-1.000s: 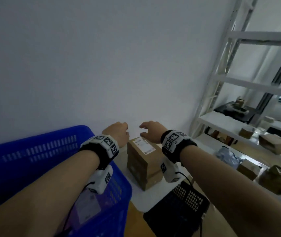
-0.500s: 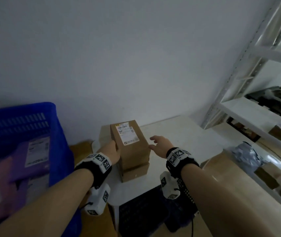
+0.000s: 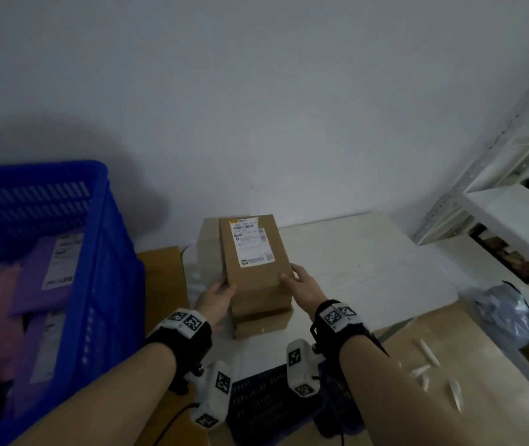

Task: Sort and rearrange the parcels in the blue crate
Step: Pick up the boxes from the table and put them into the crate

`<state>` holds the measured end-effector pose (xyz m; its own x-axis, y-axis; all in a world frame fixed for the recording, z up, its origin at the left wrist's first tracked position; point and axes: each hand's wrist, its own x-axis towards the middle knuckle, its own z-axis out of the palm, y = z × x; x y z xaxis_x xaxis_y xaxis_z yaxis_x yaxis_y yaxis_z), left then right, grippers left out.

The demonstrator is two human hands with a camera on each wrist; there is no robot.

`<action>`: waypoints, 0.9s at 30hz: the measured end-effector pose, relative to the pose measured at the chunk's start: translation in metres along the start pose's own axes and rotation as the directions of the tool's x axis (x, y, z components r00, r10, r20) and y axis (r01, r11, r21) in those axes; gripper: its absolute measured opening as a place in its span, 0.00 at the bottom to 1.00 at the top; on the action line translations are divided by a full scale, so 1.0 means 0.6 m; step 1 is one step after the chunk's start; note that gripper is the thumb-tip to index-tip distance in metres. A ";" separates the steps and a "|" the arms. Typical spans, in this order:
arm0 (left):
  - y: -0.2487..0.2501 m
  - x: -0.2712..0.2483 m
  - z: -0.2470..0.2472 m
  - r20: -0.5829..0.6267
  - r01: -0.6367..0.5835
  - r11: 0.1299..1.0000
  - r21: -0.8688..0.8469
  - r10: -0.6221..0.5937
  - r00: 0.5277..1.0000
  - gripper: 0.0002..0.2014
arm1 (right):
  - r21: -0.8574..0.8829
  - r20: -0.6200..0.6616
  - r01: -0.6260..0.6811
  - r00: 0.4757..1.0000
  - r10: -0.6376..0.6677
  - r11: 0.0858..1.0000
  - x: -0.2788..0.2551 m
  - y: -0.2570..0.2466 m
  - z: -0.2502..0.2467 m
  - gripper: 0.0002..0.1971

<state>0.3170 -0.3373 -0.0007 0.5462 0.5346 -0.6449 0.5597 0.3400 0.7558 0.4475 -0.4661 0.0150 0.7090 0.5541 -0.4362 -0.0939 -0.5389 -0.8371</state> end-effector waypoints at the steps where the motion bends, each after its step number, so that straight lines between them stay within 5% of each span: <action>1: 0.001 -0.006 0.001 0.003 0.001 1.000 -0.015 -0.001 1.000 0.26 | 0.018 -0.003 -0.013 1.000 0.014 1.000 0.001 0.001 0.000 0.24; 6: 0.019 -0.039 0.002 0.013 -0.018 0.999 -0.048 0.018 1.000 0.28 | 0.072 -0.062 -0.033 0.997 0.037 0.997 -0.019 -0.014 -0.013 0.23; 17: 0.182 -0.185 -0.081 0.016 -0.395 0.898 -0.192 0.406 0.914 0.19 | 0.288 -0.174 0.209 0.971 -0.164 0.934 -0.162 -0.212 -0.055 0.25; 27: 0.222 -0.306 -0.321 -0.091 -0.513 0.810 -0.284 0.510 0.855 0.25 | 0.317 0.034 0.337 0.930 -0.366 0.887 -0.242 -0.367 0.102 0.26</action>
<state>0.1712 -0.2414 0.2404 0.6963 0.7007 -0.1557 -0.0043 0.2209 0.9753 0.3225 -0.3893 0.2425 0.6699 0.7342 -0.1108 -0.0659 -0.0899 -0.9938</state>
